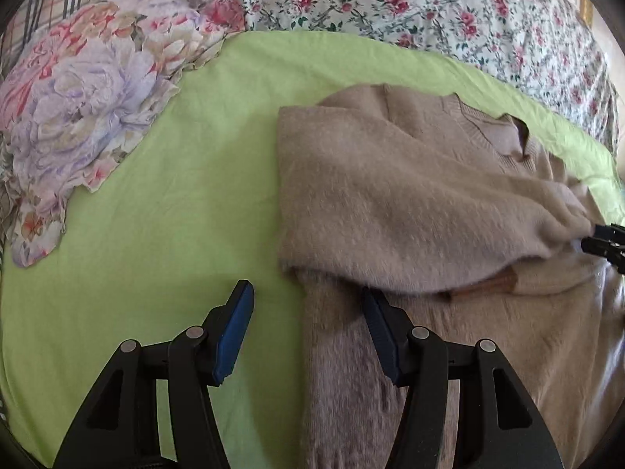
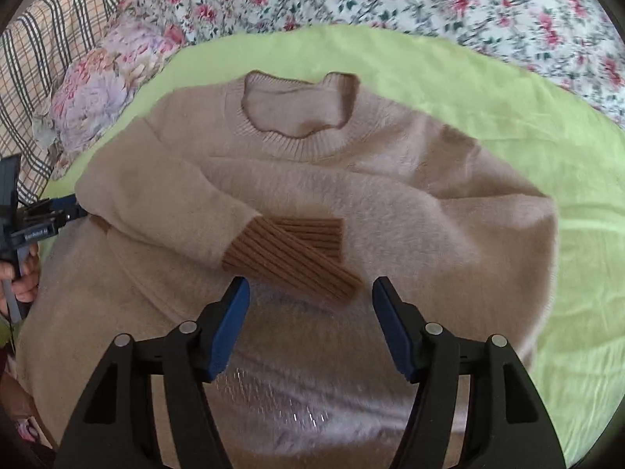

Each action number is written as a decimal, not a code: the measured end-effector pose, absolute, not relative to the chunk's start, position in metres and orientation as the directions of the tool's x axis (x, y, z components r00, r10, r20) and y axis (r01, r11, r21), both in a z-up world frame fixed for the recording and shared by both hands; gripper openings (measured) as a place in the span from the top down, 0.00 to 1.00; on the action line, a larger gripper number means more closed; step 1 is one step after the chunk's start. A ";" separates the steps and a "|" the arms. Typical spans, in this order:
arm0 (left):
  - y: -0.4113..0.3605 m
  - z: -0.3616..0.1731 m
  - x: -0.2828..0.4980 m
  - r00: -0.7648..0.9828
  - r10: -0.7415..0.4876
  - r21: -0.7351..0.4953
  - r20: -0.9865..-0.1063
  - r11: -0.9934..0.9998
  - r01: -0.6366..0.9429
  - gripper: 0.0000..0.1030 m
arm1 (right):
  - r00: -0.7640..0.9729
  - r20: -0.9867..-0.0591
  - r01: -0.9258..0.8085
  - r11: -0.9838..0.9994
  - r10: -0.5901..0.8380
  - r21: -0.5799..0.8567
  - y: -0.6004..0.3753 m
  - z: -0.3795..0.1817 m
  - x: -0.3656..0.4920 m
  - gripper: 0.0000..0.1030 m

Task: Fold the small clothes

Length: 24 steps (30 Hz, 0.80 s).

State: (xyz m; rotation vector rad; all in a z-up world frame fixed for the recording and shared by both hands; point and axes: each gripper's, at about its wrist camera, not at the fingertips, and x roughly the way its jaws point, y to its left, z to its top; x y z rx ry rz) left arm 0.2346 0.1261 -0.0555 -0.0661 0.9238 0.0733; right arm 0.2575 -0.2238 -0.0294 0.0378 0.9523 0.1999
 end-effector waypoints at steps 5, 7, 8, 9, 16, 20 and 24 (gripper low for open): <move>0.126 -0.053 0.249 0.601 0.064 -0.018 -0.797 0.991 -0.129 0.44 | 0.633 -0.706 -0.160 0.946 0.317 0.282 -0.242 -0.002 0.241 0.95; 0.126 -0.052 0.251 0.606 0.068 -0.019 -0.793 0.990 -0.137 0.44 | 0.656 -0.665 -0.168 0.928 0.357 0.332 -0.250 0.014 0.226 0.95; 0.124 -0.052 0.251 0.607 0.071 -0.018 -0.792 0.990 -0.139 0.44 | 0.658 -0.656 -0.162 0.920 0.370 0.356 -0.254 0.022 0.218 0.95; 0.123 -0.052 0.252 0.606 0.077 -0.014 -0.791 0.990 -0.144 0.44 | 0.657 -0.650 -0.150 0.911 0.382 0.384 -0.260 0.028 0.212 0.95; 0.115 -0.053 0.252 0.607 0.086 -0.006 -0.790 0.989 -0.148 0.42 | 0.693 -0.646 0.061 0.866 0.320 0.495 -0.320 0.040 0.196 0.96; 0.106 -0.056 0.251 0.604 0.123 0.044 -0.787 0.989 -0.143 0.42 | 0.610 -0.755 0.182 0.885 0.241 0.429 -0.332 0.001 0.213 0.96; 0.127 -0.057 0.245 0.592 0.081 -0.062 -0.802 0.974 -0.217 0.43 | 0.585 -0.780 0.199 0.893 0.222 0.403 -0.323 -0.018 0.218 0.96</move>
